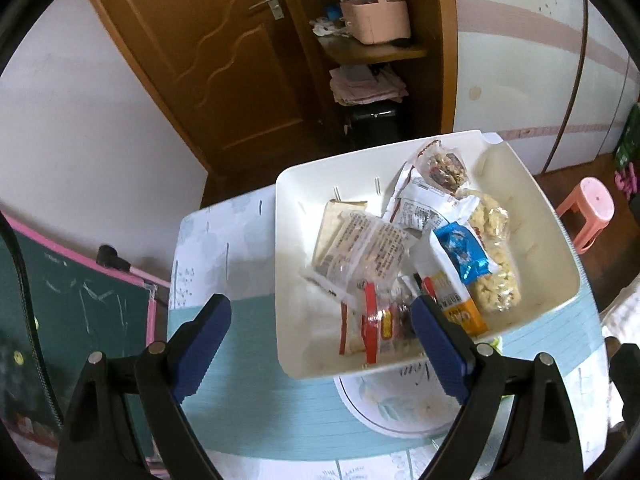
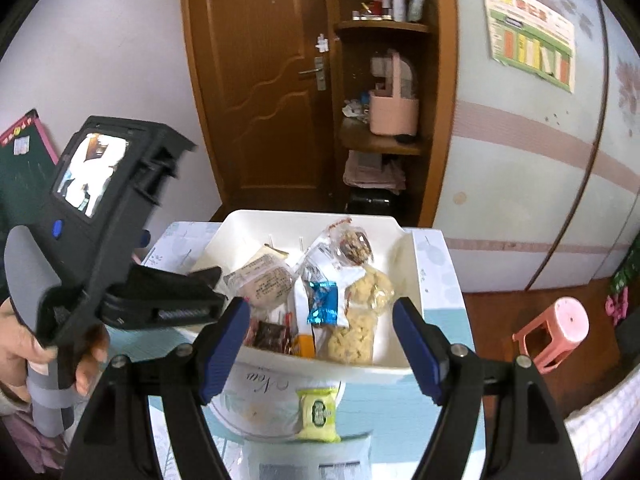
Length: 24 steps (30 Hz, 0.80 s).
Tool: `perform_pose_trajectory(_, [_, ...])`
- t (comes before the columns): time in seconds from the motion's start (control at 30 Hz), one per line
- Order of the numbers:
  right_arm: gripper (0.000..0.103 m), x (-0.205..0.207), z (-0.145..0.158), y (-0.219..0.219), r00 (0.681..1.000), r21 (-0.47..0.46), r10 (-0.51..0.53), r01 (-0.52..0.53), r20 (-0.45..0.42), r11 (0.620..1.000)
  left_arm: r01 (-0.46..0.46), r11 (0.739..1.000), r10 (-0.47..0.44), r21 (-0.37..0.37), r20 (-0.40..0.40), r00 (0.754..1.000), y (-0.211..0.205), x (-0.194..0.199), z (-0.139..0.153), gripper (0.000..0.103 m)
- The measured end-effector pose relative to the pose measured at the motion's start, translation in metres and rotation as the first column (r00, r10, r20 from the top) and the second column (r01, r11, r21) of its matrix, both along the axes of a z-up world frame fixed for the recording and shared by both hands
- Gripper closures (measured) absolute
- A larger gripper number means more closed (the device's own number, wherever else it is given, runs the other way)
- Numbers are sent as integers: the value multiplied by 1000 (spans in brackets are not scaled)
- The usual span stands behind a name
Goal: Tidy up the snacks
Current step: 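Withdraw both tools toward the last snacks on the table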
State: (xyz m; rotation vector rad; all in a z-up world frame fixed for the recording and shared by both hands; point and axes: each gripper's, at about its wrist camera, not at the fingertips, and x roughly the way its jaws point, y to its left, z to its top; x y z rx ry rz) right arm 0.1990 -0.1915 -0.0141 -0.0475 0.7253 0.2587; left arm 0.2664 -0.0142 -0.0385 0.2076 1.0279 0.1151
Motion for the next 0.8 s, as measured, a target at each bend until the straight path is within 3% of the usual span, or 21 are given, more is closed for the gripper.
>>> perform_pose_trajectory(0.3, [28, -51, -2, -17, 999, 20, -28, 27, 40, 999, -5, 991, 4, -132, -11, 1000, 6, -61, -2, 12])
perform_pose_trajectory(0.47, [28, -78, -21, -28, 998, 39, -63, 62, 29, 997, 17, 984, -16, -178, 8, 1000, 1, -97, -9, 12])
perform_pose_trajectory(0.6, [28, -94, -41, -35, 996, 40, -93, 93, 0, 995, 48, 982, -46, -183, 13, 999, -10, -124, -22, 12])
perform_pose_trajectory(0.8, [28, -110, -70, -40, 993, 22, -100, 102, -63, 995, 113, 986, -108, -126, 50, 993, -33, -156, -38, 12])
